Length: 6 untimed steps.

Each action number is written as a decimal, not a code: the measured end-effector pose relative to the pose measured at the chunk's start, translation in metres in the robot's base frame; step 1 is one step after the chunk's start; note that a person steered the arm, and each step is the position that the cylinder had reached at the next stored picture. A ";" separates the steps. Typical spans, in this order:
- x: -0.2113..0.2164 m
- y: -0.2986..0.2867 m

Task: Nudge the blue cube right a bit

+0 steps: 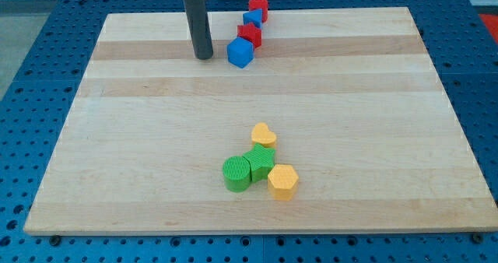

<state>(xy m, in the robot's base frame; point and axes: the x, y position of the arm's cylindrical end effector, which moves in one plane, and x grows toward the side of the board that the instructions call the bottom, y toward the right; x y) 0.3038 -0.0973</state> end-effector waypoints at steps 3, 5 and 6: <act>0.001 0.025; 0.016 0.040; 0.020 0.040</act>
